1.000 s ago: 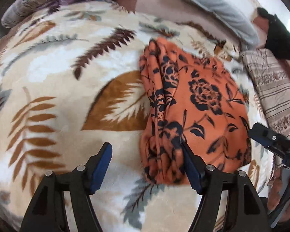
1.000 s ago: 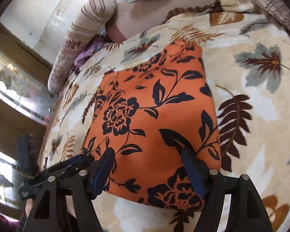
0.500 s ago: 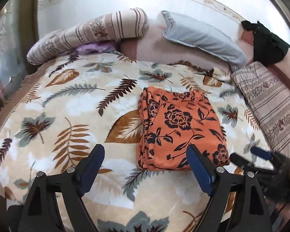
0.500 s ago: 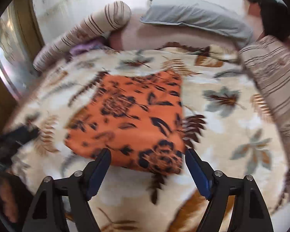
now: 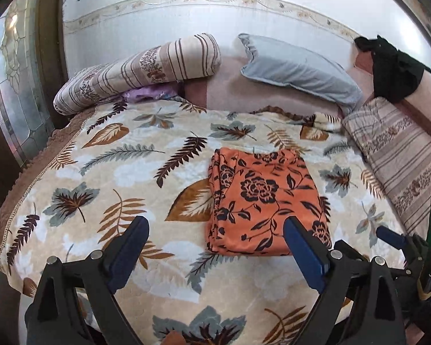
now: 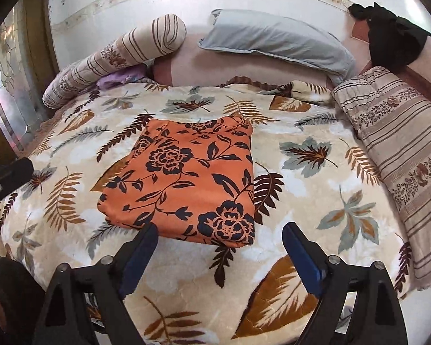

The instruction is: Fold small clothes

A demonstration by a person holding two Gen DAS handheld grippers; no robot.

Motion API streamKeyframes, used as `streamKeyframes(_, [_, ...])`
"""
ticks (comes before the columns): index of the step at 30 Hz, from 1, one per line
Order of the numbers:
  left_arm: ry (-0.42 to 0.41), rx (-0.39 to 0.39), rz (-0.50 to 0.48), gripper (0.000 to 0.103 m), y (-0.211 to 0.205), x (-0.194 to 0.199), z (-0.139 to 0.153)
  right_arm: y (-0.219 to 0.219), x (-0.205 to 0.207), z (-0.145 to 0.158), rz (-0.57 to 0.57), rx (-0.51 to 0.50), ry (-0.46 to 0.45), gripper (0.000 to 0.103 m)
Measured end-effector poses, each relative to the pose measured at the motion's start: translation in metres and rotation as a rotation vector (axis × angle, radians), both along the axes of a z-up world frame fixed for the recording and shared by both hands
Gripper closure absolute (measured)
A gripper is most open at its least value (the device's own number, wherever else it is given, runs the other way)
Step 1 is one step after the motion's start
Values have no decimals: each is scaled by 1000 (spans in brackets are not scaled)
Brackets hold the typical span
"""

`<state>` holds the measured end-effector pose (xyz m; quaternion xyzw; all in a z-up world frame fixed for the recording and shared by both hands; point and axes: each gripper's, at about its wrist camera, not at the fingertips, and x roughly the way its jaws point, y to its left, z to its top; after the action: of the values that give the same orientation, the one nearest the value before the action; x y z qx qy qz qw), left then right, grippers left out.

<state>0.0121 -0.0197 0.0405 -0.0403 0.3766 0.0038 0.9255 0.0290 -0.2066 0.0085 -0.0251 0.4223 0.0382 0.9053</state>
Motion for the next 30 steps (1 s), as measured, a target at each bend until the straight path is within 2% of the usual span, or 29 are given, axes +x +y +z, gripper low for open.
streamKeyframes(4, [11, -4, -5, 8, -2, 0, -2, 2, 1, -5, -3, -15, 19, 13])
streamKeyframes(15, [37, 71, 28, 8, -4, 9, -7, 3, 9, -2, -12, -13, 11, 13])
streamKeyframes(22, [29, 80, 38, 8, -3, 13, -10, 5, 12, -6, -4, -6, 20, 13])
streamKeyframes(30, [66, 85, 14, 8, -8, 25, -21, 6, 17, -11, -1, -2, 31, 13])
